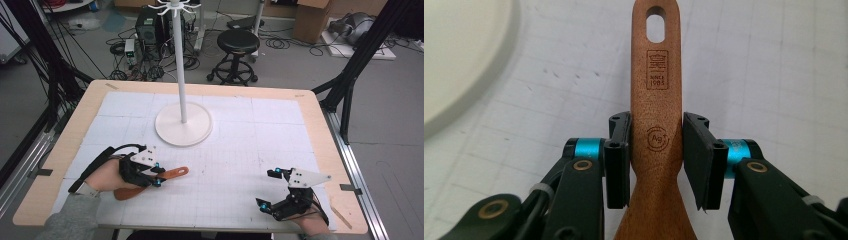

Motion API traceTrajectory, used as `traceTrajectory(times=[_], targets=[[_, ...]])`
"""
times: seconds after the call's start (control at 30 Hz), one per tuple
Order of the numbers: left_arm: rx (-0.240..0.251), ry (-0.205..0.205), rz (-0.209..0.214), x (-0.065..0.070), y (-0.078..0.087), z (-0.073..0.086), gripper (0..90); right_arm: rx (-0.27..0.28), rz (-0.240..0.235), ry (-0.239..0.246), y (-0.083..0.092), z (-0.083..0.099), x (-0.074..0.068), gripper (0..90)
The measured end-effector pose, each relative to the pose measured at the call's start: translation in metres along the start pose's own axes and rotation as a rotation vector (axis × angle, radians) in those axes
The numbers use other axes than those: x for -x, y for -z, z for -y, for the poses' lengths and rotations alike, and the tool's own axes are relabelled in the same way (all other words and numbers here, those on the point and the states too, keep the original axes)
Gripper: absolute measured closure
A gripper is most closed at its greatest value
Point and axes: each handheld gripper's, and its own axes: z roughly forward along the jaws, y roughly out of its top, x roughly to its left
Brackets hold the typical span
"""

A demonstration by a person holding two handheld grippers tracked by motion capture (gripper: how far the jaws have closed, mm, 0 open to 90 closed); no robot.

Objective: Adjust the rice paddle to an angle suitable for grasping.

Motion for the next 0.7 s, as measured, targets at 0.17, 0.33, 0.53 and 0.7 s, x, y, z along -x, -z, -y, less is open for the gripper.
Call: traceTrajectory(times=[0.17, 0.33, 0.53, 0.7], targets=[[0.095, 0.017, -0.015, 0.000, 0.022, -0.001, 65.0, -0.004, -0.003, 0.001, -0.001, 0.000, 0.000, 0.0], [0.147, 0.038, -0.040, 0.000, 0.033, 0.000, 65.0, -0.001, -0.001, 0.003, -0.001, -0.001, 0.001, 0.0], [0.203, 0.057, -0.069, 0.001, 0.046, -0.001, 65.0, 0.003, -0.003, -0.001, -0.001, -0.001, 0.001, 0.0], [0.223, 0.034, -0.100, 0.006, 0.054, -0.008, 65.0, -0.003, -0.005, -0.003, -0.002, -0.001, 0.001, 0.0]])
